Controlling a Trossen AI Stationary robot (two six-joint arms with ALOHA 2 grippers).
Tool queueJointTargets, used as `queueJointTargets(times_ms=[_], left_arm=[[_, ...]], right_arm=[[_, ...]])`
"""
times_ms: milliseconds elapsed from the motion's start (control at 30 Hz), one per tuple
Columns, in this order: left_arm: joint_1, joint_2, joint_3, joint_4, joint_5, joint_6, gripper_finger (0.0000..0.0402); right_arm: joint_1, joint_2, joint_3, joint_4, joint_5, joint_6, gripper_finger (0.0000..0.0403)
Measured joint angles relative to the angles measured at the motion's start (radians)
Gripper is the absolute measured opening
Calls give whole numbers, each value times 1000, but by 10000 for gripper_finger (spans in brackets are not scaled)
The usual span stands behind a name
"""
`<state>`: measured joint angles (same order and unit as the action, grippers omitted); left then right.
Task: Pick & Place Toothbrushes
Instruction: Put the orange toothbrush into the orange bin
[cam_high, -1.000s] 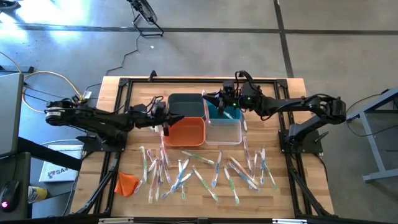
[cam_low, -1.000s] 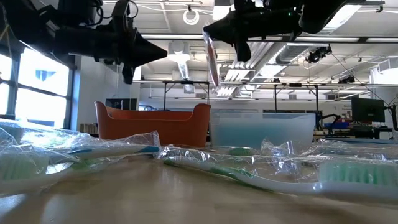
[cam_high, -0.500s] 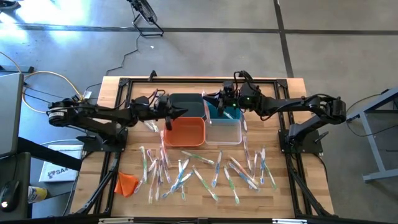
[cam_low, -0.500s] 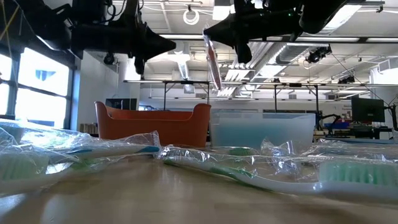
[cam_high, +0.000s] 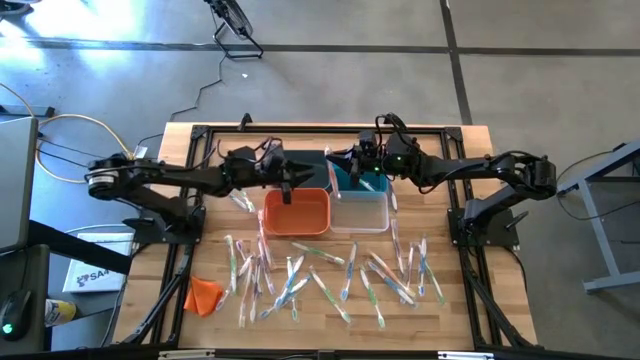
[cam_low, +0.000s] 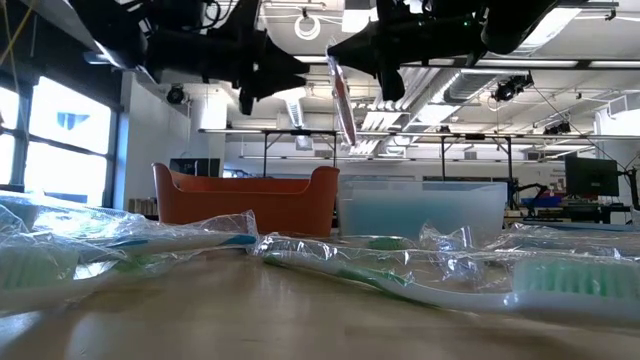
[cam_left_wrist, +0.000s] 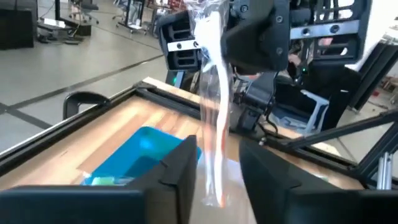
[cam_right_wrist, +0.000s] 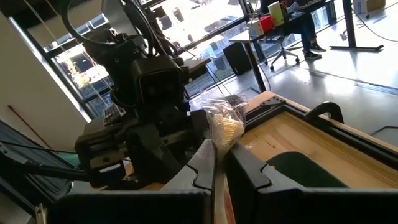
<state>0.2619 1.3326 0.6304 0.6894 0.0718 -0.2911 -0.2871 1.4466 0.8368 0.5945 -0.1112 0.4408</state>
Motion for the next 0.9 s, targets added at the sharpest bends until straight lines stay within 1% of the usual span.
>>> queueJointTargets(times_ms=[100, 233, 333, 900], left_arm=[[0, 47, 27, -7, 21, -3, 144], [0, 90, 60, 1, 50, -20, 143], [0, 109, 75, -3, 53, -20, 140], [0, 111, 92, 8, 53, -32, 139]], right_arm=[[0, 0, 0, -2, -10, 0, 12], [0, 0, 0, -3, -27, 0, 12], [1, 0, 0, -5, -27, 0, 12], [1, 0, 0, -15, -27, -1, 12]])
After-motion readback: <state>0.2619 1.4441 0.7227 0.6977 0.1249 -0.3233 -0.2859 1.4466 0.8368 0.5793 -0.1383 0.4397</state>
